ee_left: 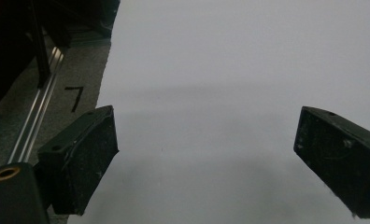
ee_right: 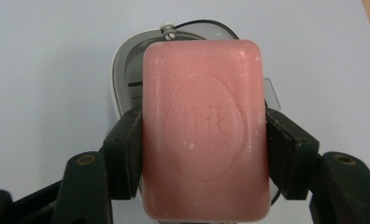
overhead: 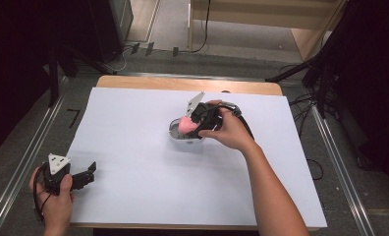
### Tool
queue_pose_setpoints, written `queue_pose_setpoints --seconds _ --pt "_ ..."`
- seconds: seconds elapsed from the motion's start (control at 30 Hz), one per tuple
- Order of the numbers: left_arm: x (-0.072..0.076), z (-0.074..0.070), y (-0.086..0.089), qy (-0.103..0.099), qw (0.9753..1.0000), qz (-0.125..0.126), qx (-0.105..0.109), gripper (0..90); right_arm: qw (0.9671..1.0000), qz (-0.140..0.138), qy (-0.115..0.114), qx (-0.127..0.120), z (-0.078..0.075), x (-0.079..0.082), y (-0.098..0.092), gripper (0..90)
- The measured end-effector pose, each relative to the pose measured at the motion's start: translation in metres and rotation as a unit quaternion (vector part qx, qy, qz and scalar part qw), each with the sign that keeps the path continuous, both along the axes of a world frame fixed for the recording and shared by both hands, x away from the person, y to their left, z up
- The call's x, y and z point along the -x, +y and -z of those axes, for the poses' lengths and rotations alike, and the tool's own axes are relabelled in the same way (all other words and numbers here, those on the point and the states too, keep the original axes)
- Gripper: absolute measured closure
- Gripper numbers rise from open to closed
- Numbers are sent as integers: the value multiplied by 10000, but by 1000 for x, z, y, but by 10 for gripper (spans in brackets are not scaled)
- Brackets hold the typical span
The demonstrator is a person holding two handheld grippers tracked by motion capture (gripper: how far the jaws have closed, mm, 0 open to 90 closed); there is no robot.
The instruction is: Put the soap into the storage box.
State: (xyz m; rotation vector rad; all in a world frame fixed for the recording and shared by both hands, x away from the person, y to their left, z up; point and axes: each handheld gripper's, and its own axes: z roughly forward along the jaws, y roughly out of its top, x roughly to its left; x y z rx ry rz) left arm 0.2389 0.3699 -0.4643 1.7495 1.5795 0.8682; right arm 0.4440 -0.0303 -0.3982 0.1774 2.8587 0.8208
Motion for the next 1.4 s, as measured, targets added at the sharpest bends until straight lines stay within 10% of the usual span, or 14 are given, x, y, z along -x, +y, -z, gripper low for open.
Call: queue_pose_setpoints --seconds 0.7,1.4 --pt "0 0 1 27 10000 21 32 67 10000 -52 77 -1 8 -5 6 377" --pt "0 0 0 19 10000 28 21 67 9953 896 151 -321 -3 -3 -20 329"
